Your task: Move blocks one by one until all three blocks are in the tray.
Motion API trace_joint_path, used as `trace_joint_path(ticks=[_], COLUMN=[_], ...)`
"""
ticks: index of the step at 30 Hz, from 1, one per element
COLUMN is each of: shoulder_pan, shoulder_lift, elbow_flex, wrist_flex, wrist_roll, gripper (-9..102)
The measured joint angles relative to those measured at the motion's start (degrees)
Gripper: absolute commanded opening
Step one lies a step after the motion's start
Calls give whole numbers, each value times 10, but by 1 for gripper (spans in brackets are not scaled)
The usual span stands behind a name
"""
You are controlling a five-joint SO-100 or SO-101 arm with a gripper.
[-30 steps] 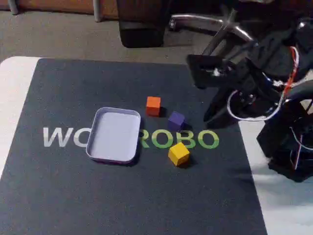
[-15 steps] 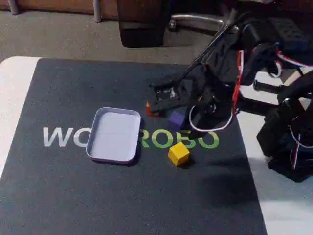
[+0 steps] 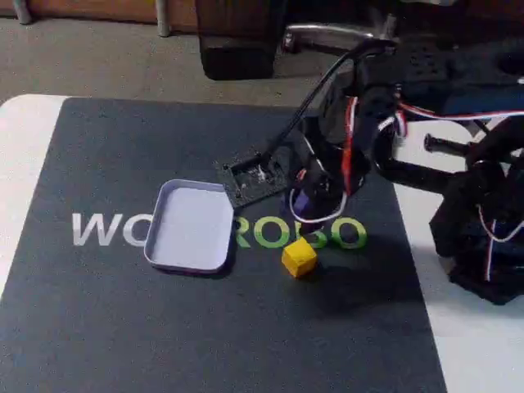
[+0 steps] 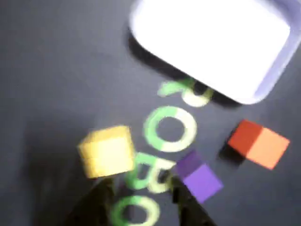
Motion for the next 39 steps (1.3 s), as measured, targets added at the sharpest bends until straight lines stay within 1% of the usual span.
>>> trace_joint_path(ticks=[6,10,16,25,34,39], shoulder_pan=[18,15,-9,-59,-64,-64], shoulder_lift=[-6,-6,-6,42,34,9], elbow_flex=[11,13,40,85,87,87], wrist_flex=[-11,-11,-11,-11,-25,-50], wrist_roll=[-84,-111,-123,-122,-105,-105], gripper=[15,15,15,17,17,17])
